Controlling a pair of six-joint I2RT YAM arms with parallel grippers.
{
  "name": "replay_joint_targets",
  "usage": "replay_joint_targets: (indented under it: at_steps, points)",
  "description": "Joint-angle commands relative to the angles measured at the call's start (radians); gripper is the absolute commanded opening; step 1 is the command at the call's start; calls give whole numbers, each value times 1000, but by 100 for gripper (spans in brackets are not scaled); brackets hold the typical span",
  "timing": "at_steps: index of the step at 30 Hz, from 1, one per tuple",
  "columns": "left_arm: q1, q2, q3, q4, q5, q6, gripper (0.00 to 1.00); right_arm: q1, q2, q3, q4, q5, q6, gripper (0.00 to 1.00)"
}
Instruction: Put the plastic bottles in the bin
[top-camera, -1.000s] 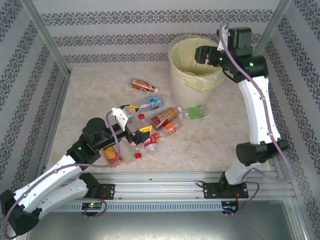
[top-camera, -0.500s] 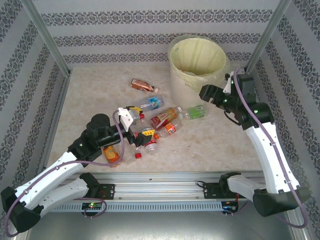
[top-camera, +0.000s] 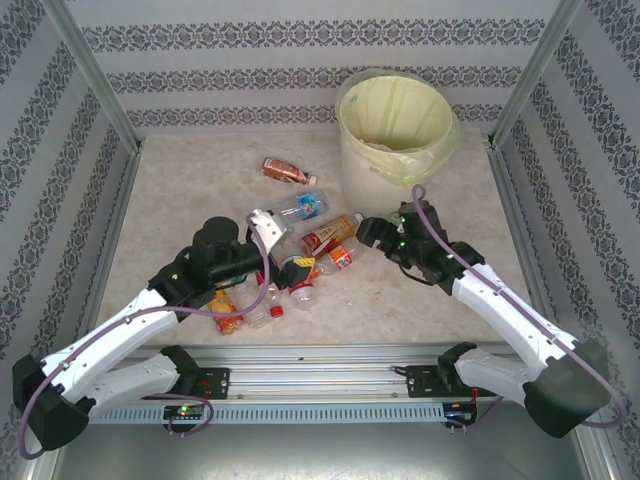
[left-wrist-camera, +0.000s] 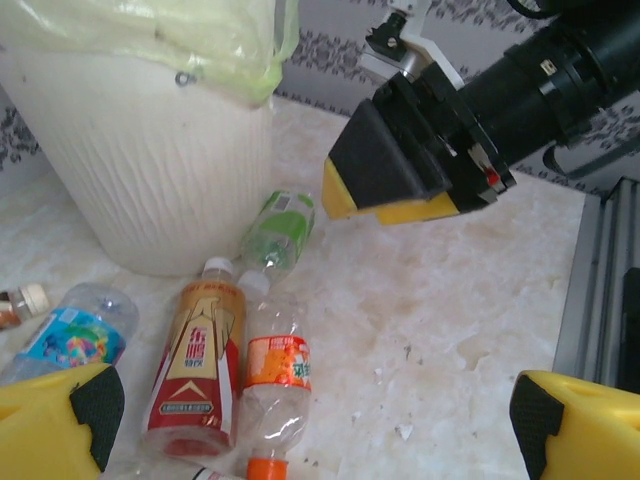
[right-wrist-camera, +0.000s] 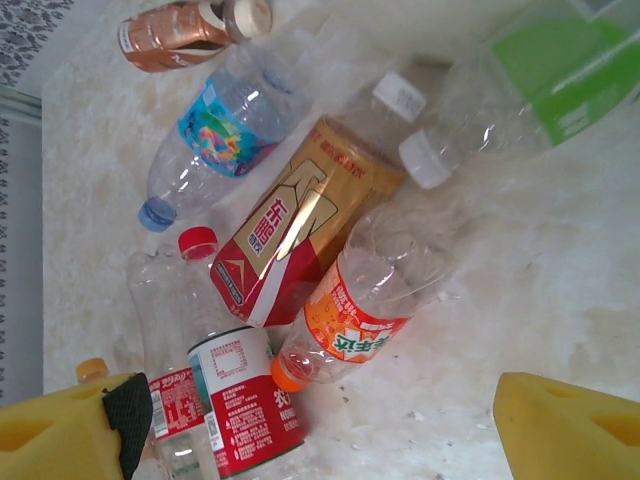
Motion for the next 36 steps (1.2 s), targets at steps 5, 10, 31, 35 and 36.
replay_joint_targets:
  at_steps: [5,10,31,35,36]
  points:
    - [5,67,73,-98,-33,-2,100,46,97,-88,217,65,186,90]
    - [-2,115,115,-163,-38,3,100,69,210,-115,327,15,232,90]
    - [-25,134,116,-172,-41,17,100,130,503,-150,565,58,373,84]
    - [-27,140,122,-179,-44,21,100,131,539,-152,605,77,391,82]
    - [-28,139,121,-178,-41,21,100,131,544,-155,610,86,398,83]
